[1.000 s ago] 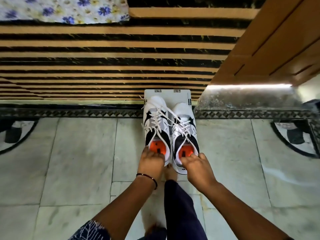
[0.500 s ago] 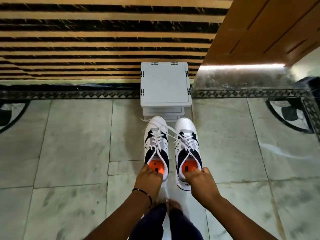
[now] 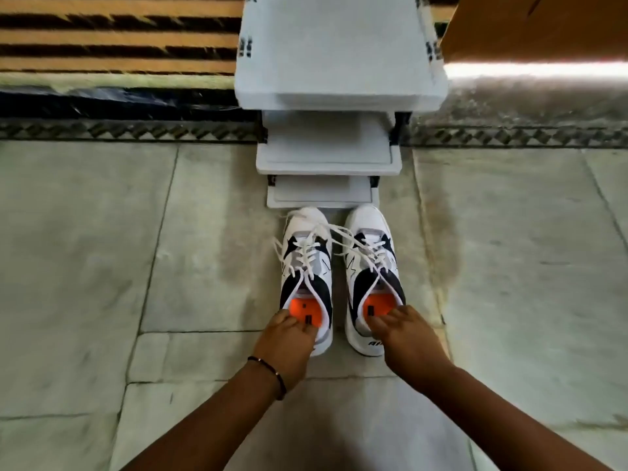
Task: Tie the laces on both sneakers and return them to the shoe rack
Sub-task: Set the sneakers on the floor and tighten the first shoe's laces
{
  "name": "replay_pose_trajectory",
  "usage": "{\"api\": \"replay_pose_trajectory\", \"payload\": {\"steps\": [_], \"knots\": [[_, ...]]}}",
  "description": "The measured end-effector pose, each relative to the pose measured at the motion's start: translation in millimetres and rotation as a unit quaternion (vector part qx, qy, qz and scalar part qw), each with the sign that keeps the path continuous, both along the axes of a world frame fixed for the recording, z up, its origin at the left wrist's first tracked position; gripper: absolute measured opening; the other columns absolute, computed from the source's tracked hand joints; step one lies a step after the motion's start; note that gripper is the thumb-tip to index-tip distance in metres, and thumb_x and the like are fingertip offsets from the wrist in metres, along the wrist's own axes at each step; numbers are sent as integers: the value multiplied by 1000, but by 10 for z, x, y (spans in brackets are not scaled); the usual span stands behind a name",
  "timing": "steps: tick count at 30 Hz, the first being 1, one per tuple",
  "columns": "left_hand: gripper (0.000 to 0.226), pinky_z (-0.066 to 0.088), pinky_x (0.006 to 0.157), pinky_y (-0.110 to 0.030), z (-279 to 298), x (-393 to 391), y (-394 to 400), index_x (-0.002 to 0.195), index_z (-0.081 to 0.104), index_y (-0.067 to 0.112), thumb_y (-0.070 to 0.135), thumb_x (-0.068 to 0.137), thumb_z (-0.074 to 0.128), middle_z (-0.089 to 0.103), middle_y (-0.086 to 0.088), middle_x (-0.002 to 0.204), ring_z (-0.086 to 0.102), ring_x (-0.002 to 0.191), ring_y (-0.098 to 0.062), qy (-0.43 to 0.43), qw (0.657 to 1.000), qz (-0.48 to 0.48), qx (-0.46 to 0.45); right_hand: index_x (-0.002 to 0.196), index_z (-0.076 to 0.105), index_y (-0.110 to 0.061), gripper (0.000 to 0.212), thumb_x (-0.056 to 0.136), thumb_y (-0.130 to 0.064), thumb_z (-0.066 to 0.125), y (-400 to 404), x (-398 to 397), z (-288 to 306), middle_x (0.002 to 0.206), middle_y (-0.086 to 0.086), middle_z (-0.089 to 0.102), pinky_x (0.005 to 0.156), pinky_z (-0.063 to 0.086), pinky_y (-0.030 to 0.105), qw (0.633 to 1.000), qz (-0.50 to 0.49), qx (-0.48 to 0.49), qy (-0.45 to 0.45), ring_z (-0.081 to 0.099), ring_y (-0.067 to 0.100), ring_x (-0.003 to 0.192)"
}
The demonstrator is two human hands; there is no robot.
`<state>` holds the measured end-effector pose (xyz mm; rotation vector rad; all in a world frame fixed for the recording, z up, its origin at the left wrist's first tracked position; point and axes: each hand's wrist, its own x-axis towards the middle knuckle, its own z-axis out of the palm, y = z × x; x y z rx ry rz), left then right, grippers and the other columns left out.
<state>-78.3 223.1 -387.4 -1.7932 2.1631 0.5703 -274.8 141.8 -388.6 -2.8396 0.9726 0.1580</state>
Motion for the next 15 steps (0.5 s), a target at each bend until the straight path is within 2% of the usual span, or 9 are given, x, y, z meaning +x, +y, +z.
{"api": "replay_pose_trajectory", "payload": {"steps": [3,5,7,9,10,15], "knots": [[29,36,78,-23,-359,17,22,55,66,21,27,28,71,62,6,45,60,48,-9,-33,996,-48,-68,86,68,-10,36,55,-7,49,21,-67,-394,64,4,68,70,45,30,998,17,-56,-31,60,24,58],[28,34,77,-21,-416,4,-41,56,64,21,28,29,70,61,6,46,59,49,-9,-24,995,-46,-87,85,68,-11,39,60,-8,38,27,-83,-562,63,4,66,70,46,31,996,32,-65,-50,57,24,58],[23,39,86,-23,-388,-15,-73,68,63,20,23,46,69,67,3,63,62,65,-15,-27,997,-32,-70,84,68,-12,36,59,-6,43,50,-79,-642,62,2,64,67,49,28,995,36,-70,-55,57,23,57],[19,33,98,-32,-424,-15,-100,90,58,11,11,71,53,68,-9,91,59,88,-28,-32,997,-46,-55,81,67,-13,32,52,-3,55,61,-53,-652,58,1,62,64,48,27,996,37,-64,-54,54,22,54],[20,31,100,-34,-421,-19,-107,94,56,9,9,76,47,66,-12,98,57,93,-32,-33,998,-40,-42,78,66,-14,33,47,-4,61,76,-36,-649,57,0,61,62,48,26,996,37,-56,-52,53,22,52],[19,31,101,-35,-449,-69,19,98,53,10,13,80,46,66,-12,102,57,96,-33,-35,998,-32,-35,70,59,-21,33,41,-8,70,268,-21,-534,55,-6,61,60,46,23,999,33,14,-22,54,17,51]]}}
